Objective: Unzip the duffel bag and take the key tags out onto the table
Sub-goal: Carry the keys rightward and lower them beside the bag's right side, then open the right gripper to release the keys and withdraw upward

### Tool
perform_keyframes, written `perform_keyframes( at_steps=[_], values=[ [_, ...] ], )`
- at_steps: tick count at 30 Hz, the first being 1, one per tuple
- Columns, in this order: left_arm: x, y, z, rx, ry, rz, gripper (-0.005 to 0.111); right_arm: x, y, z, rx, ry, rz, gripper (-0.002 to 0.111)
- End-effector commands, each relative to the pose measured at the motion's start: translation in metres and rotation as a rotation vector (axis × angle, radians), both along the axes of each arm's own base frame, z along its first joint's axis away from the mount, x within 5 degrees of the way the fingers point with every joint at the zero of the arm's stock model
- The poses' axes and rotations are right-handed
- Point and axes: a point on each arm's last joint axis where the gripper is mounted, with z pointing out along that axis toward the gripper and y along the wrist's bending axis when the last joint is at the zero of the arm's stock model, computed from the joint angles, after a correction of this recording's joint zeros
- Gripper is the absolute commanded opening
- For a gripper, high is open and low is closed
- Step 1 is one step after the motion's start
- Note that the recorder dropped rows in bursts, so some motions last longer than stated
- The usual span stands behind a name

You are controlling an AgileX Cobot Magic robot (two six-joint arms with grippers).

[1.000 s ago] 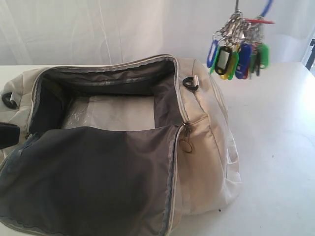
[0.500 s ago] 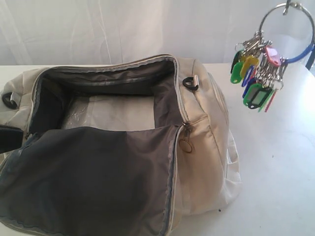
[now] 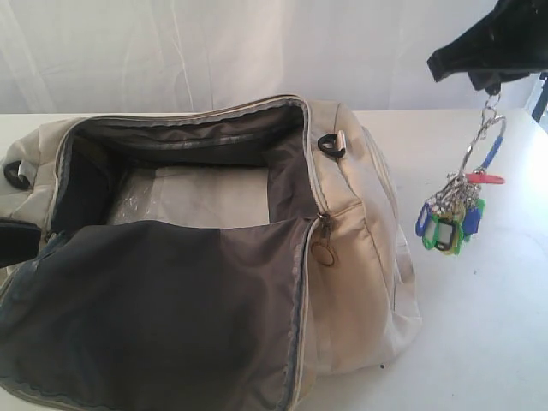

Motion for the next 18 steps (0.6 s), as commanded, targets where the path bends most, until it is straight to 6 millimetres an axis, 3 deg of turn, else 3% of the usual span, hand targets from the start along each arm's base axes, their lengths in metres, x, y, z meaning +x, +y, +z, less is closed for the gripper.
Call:
perform_keyframes(
  at_steps=[1, 12, 18],
  values=[
    [-0.003, -0.002, 0.000, -0.017, 0.010, -0.018, 0.000, 0.008, -0.011, -0.031, 0.068, 0.004, -0.044, 0.000],
    [-0.003, -0.002, 0.000, -0.017, 0.010, -0.018, 0.000, 0.025, -0.009, -0.115, 0.168, 0.112, -0.087, 0.000],
    [-0.003, -0.002, 0.000, -0.017, 0.010, -0.018, 0.000, 0.028, -0.006, -0.148, 0.221, 0.183, -0.121, 0.000]
  ],
)
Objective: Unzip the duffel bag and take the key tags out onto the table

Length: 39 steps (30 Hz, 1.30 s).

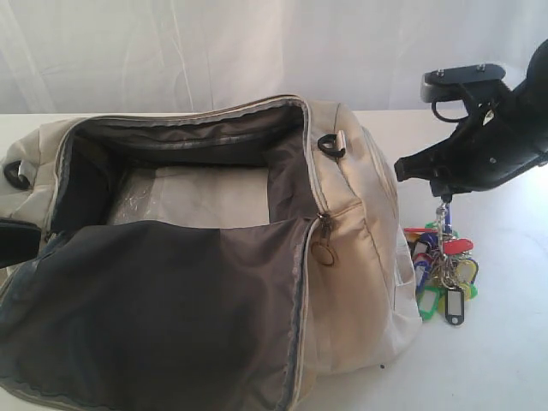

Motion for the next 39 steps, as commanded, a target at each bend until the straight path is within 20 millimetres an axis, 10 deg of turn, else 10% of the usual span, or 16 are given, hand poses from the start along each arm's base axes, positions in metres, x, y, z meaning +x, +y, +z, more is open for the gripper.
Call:
perform_keyframes(
  at_steps=[1, 8, 17, 23, 27, 34, 39],
  values=[
    [-0.002, -0.002, 0.000, -0.017, 0.009, -0.017, 0.000, 0.003, -0.002, -0.022, 0.021, 0.038, -0.025, 0.000],
    [-0.002, -0.002, 0.000, -0.017, 0.009, -0.017, 0.000, 0.001, -0.001, -0.038, 0.020, 0.120, -0.023, 0.005],
    [-0.002, -0.002, 0.000, -0.017, 0.009, -0.017, 0.000, -0.017, -0.003, 0.016, -0.004, -0.031, -0.006, 0.060],
    [-0.002, -0.001, 0.001, -0.017, 0.001, -0.006, 0.000, -0.069, -0.005, 0.080, -0.006, -0.135, -0.012, 0.044],
    [-0.001, -0.001, 0.000, -0.013, -0.008, 0.001, 0.000, -0.114, -0.006, 0.107, 0.022, -0.313, -0.036, 0.001],
    [0.004, 0.002, 0.002, 0.005, -0.060, 0.044, 0.000, -0.203, -0.011, 0.105, 0.004, -0.589, -0.055, 0.000],
    [0.007, 0.005, 0.004, 0.006, -0.088, 0.082, 0.000, -0.225, -0.012, 0.100, -0.021, -0.694, -0.051, 0.000]
  ],
)
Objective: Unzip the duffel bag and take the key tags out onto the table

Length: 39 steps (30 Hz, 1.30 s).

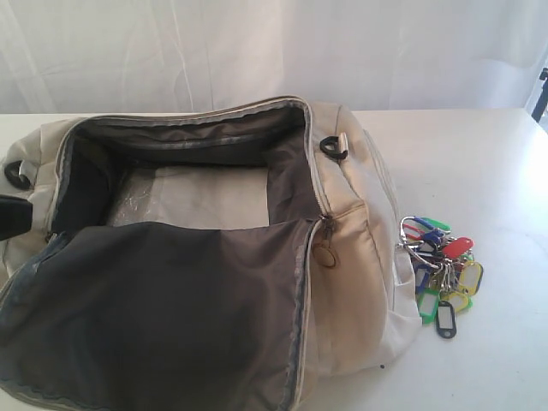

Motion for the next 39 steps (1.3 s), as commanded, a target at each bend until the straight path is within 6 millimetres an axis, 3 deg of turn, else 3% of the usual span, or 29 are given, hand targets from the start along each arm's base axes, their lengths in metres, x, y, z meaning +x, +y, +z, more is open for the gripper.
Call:
perform_keyframes(
  at_steps=[1, 28, 30, 35, 39],
  values=[
    [0.001, 0.000, 0.001, -0.009, -0.026, 0.018, 0.000, -0.016, -0.003, -0.001, -0.023, -0.083, -0.014, 0.000],
    [-0.002, 0.001, 0.006, -0.014, -0.067, 0.038, 0.000, -0.023, -0.002, 0.001, 0.012, -0.100, -0.024, 0.000],
    [-0.015, 0.001, 0.012, -0.007, -0.129, 0.037, 0.000, -0.023, -0.002, 0.001, 0.012, -0.100, -0.024, 0.000],
    [-0.073, -0.002, 0.027, 0.031, -0.391, 0.032, 0.000, -0.023, -0.002, 0.001, 0.012, -0.100, -0.024, 0.000],
    [-0.097, 0.002, 0.002, 0.012, -0.522, 0.048, 0.000, -0.023, -0.002, 0.001, 0.012, -0.100, -0.024, 0.000]
  ],
)
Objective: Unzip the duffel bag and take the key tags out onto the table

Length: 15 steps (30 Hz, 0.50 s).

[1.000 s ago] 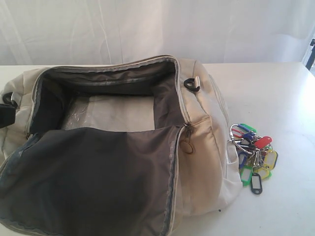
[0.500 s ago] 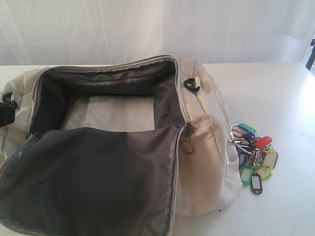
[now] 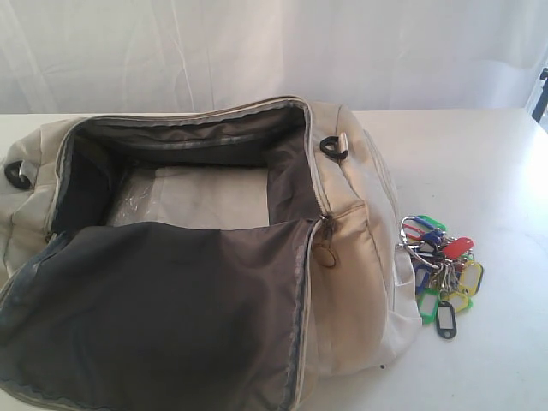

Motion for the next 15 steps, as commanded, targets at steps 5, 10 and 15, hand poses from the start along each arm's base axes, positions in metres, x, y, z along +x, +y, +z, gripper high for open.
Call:
perform_keyframes(
  at_steps=[5, 10, 15],
  values=[
    [-0.007, 0.015, -0.058, -0.227, -0.110, 0.150, 0.000, -0.001, -0.001, 0.000, 0.003, -0.009, -0.009, 0.000],
    [0.008, 0.018, -0.093, -0.347, 0.037, 0.209, 0.000, -0.003, -0.001, 0.000, 0.003, -0.016, -0.009, 0.000],
    [0.009, 0.018, -0.096, -0.385, 0.064, 0.213, 0.000, -0.003, -0.001, 0.000, 0.003, -0.016, -0.009, 0.000]
  ],
)
